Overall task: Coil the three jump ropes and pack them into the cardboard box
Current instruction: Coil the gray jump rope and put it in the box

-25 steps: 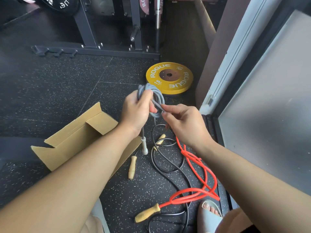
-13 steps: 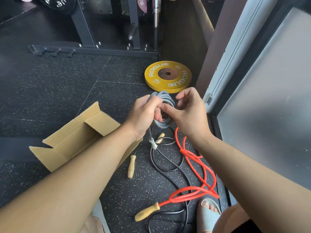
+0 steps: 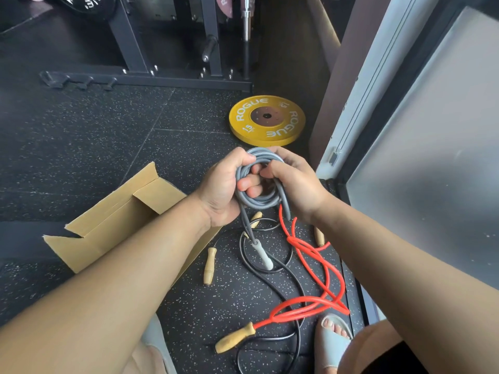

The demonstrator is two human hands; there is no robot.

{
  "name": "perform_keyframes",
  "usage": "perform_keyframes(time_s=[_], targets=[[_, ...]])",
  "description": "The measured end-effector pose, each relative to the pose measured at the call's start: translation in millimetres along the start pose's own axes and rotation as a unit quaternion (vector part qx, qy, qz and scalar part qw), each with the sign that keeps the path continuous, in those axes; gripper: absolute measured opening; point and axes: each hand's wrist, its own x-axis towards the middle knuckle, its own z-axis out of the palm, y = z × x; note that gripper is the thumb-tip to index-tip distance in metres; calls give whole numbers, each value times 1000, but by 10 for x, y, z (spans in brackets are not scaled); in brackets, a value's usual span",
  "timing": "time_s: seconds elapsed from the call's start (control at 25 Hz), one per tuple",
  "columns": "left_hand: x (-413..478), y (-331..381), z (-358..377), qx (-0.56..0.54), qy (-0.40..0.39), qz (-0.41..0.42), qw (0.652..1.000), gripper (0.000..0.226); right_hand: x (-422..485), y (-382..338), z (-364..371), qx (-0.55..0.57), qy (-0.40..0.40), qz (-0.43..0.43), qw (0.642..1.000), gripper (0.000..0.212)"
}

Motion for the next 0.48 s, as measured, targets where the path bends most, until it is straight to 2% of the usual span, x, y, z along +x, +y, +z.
perform_keyframes(time_s=[0.12, 0.28, 0.48], targets=[[-13, 13, 12, 6, 15, 4, 1000, 25, 26, -10, -10, 4, 1, 25, 1000, 20], [-49, 33, 65, 44, 9, 15, 999, 22, 4, -5, -30, 1, 0, 29, 1000, 34], [-19, 35, 60, 38, 32, 24, 998, 18, 12, -24, -52, 59, -36, 42, 997, 28]])
